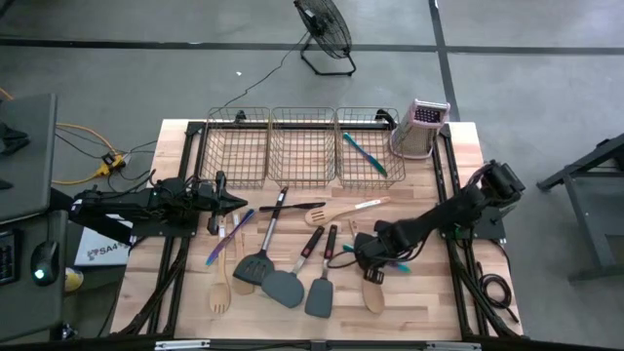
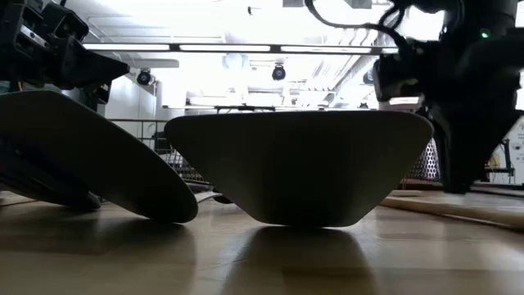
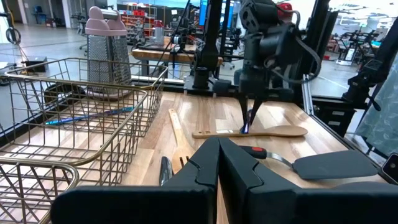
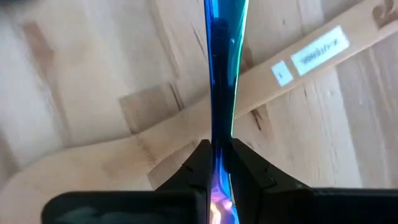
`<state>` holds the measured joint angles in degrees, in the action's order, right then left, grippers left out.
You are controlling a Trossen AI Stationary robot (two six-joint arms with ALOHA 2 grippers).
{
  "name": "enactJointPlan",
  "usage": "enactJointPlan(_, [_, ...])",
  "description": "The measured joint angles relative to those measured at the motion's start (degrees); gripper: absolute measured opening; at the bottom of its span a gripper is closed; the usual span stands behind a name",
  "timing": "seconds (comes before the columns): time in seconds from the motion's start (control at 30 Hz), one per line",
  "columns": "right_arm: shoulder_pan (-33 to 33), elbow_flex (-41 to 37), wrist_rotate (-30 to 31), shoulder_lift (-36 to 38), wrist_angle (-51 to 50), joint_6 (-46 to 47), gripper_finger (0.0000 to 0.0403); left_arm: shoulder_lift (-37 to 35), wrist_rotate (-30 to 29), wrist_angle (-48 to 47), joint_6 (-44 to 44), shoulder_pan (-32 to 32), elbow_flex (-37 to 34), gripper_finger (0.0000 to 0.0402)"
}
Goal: Pick & Place Kitchen Items
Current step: Put the right blue knife into the right wire basket
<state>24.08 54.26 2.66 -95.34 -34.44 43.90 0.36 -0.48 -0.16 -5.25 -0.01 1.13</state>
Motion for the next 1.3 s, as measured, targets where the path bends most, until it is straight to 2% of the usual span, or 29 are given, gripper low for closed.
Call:
enactJointPlan(0.27, [-3.9, 0.1, 1.1, 7.0, -0.3, -0.2, 0.0027, 0.0, 0.0, 0.0, 0.0, 0.0, 0.0, 0.0003])
enactJointPlan(0.5, [-7.2, 0.2, 5.4, 14.1, -0.2, -2.2, 0.0027, 0.0, 0.0, 0.0, 0.0, 0.0, 0.0, 0.0003])
enactJointPlan(0.93, [-15.0, 0.2, 11.9, 26.1, 0.4, -11.0, 0.0027, 0.0, 0.0, 0.0, 0.0, 0.0, 0.0, 0.0003])
enactJointPlan(1.3, [-23.7, 0.2, 13.9, 31.4, 7.0, -20.7, 0.0027, 0.0, 0.0, 0.0, 0.0, 0.0, 0.0, 0.0003])
